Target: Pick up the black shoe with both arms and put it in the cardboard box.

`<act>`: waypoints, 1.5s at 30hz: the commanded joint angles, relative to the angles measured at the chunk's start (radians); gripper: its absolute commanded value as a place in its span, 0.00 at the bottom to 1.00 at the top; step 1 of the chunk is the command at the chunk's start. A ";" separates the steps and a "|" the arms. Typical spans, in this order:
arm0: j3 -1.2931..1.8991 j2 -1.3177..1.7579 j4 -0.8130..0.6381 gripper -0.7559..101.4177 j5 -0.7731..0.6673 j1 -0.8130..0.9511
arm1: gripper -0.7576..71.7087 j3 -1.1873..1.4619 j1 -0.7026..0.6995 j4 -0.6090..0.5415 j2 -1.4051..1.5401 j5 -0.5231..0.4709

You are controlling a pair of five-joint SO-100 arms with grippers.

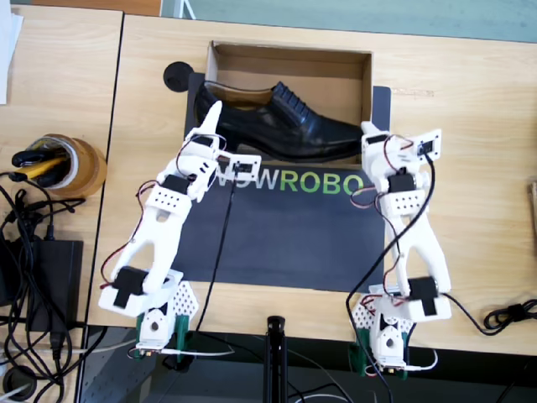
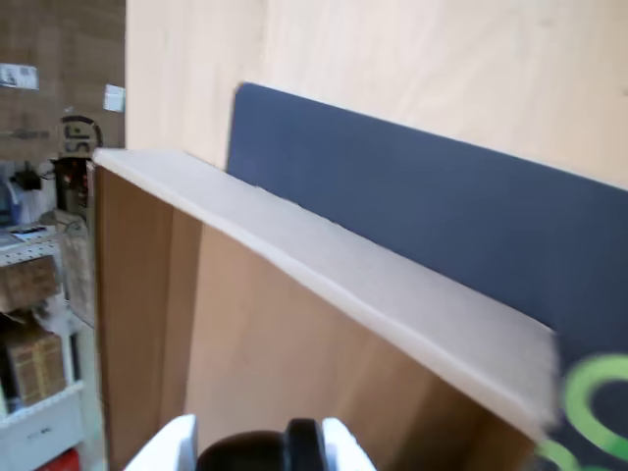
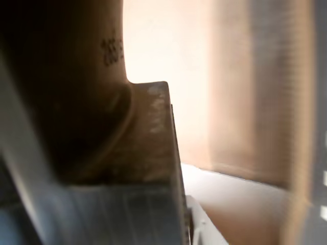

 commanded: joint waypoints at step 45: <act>-0.279 0.072 0.462 0.59 -0.166 -0.072 | 0.53 -1.071 -0.031 0.710 -0.482 0.005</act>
